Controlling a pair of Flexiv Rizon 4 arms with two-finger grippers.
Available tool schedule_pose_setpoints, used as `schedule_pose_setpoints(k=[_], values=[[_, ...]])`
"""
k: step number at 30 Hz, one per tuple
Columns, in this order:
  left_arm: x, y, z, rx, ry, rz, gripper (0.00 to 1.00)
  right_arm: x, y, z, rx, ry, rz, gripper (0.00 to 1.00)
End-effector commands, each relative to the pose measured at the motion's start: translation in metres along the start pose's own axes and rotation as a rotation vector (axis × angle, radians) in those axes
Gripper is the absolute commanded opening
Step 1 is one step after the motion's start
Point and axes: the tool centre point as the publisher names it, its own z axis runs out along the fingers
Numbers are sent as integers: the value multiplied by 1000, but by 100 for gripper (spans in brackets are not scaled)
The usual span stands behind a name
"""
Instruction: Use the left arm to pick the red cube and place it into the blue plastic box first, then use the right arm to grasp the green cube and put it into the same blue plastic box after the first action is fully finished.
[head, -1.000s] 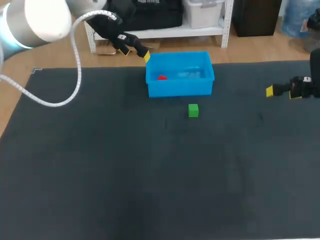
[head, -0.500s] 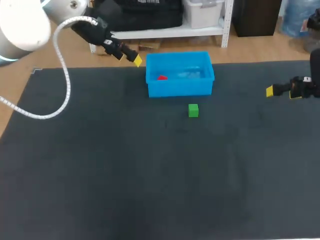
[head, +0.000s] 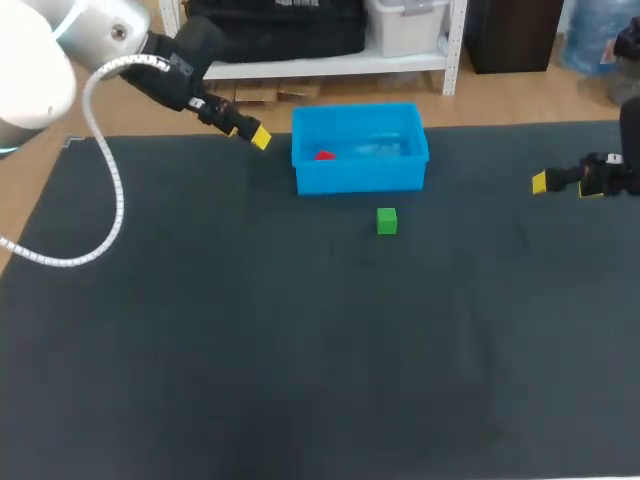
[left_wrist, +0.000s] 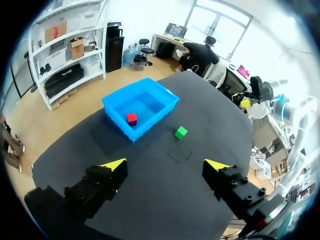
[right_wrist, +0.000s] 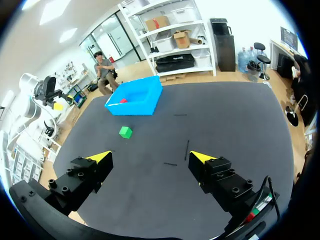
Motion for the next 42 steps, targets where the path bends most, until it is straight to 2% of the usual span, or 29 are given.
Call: schedule_pose_setpoints(k=[1, 19, 26, 42], values=[[13, -1, -3, -3, -69, -6, 100, 0, 0, 0, 0, 0, 0, 100], [29, -9, -8, 2, -71, -34, 100, 0, 0, 0, 0, 0, 0, 100], [37, -6, -7, -13, -61, -42, 100, 0, 0, 0, 0, 0, 0, 100], [39, -5, -8, -19, -60, -39, 100, 0, 0, 0, 0, 0, 0, 100]])
